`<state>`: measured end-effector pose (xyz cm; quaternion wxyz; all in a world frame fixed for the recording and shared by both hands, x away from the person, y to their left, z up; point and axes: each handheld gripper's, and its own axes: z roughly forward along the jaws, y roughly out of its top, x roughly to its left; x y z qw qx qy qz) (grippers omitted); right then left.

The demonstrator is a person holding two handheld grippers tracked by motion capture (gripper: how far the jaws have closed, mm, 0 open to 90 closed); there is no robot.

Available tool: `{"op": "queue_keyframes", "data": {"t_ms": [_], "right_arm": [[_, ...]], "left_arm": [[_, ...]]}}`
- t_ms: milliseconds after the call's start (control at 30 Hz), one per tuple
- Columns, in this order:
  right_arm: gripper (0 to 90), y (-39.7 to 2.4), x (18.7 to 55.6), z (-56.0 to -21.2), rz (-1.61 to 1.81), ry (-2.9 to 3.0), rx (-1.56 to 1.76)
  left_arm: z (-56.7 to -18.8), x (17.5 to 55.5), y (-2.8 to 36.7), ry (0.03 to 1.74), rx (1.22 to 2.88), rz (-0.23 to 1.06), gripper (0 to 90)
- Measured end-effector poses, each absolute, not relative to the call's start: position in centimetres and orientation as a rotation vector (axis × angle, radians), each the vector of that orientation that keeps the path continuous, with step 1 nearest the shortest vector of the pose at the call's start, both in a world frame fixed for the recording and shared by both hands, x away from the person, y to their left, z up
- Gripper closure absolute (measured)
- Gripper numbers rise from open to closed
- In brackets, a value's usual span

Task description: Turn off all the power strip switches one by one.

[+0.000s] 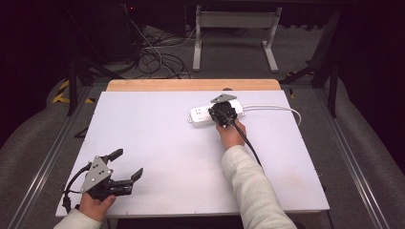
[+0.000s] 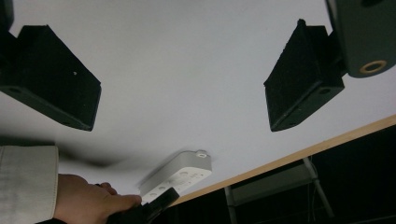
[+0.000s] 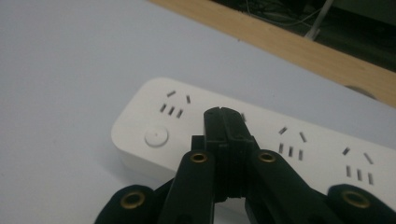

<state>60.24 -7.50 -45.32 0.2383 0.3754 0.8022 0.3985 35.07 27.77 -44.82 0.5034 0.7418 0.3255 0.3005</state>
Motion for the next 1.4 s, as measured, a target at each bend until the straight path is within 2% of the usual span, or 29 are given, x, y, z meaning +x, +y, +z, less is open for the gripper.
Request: {"op": "queue_keyframes", "data": {"t_ms": [267,600,833,1400], "right_arm": [[90.0,-8.2,60.1,-43.3,1.099,2.186,0.983],[90.0,-10.1,60.8,-42.9,1.064,2.175,1.019],[90.0,-12.1,61.6,-43.5,1.035,2.160,1.109],[90.0,-11.0,62.3,-45.6,0.969,2.239,1.124]], "left_arm": [[-44.8,35.0,27.7,0.789,1.790,0.727,11.2],[-44.8,35.1,27.8,0.788,1.792,0.726,11.2],[-44.8,35.1,27.8,0.789,1.791,0.726,11.2],[-44.9,35.1,27.8,0.788,1.793,0.726,11.2]]}}
